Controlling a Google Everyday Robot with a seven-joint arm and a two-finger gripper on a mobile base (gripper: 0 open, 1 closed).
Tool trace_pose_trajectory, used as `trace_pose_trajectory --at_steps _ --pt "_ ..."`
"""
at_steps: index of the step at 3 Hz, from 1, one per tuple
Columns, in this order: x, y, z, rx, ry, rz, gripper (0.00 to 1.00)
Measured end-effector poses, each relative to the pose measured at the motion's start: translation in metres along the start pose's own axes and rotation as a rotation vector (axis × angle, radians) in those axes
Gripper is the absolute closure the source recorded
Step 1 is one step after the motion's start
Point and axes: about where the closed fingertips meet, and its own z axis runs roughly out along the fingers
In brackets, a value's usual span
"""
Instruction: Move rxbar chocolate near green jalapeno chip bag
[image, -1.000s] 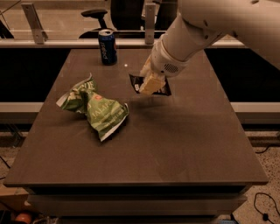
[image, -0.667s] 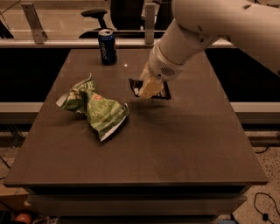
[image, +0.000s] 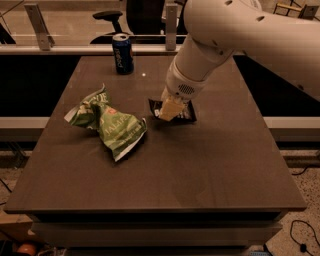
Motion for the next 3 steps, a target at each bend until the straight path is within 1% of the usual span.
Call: trace_pose_trajectory --at_steps 1,2,3 --pt "0.0001 0.0048 0.0072 -0.026 0.019 0.015 1.0" --pt "-0.0003 0.0052 0.0074 -0.026 0.019 0.013 0.82" --pt "-0.0008 0.0059 0.008 -0.028 0.019 0.011 0.58"
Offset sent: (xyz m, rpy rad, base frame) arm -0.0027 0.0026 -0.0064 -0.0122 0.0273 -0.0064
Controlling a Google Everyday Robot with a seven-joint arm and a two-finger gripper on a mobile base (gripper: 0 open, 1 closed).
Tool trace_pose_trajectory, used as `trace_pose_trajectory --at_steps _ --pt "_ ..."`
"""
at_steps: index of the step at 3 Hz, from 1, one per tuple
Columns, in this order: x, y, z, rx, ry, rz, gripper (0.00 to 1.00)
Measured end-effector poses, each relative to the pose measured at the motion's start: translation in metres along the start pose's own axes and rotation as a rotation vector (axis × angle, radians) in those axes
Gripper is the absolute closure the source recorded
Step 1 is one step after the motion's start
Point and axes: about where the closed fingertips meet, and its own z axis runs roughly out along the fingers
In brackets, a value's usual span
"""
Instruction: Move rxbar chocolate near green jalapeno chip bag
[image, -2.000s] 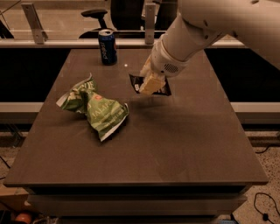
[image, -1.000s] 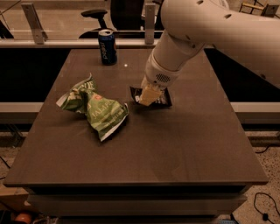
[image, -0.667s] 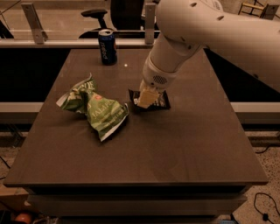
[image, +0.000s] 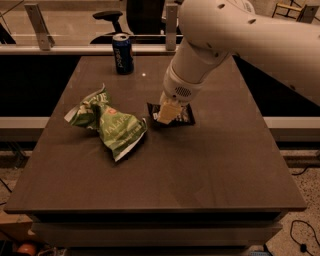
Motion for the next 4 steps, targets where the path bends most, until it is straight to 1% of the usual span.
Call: trace_pose_trajectory --at_steps 2,3,4 --pt "-0.0007 0.0014 0.0012 -0.003 0.001 -0.003 0.12" --pt "-0.0011 0.002 0.0018 -0.004 0.001 -0.004 0.0" --pt "-0.0011 0.0021 0.0019 -0.005 0.001 -0.004 0.0"
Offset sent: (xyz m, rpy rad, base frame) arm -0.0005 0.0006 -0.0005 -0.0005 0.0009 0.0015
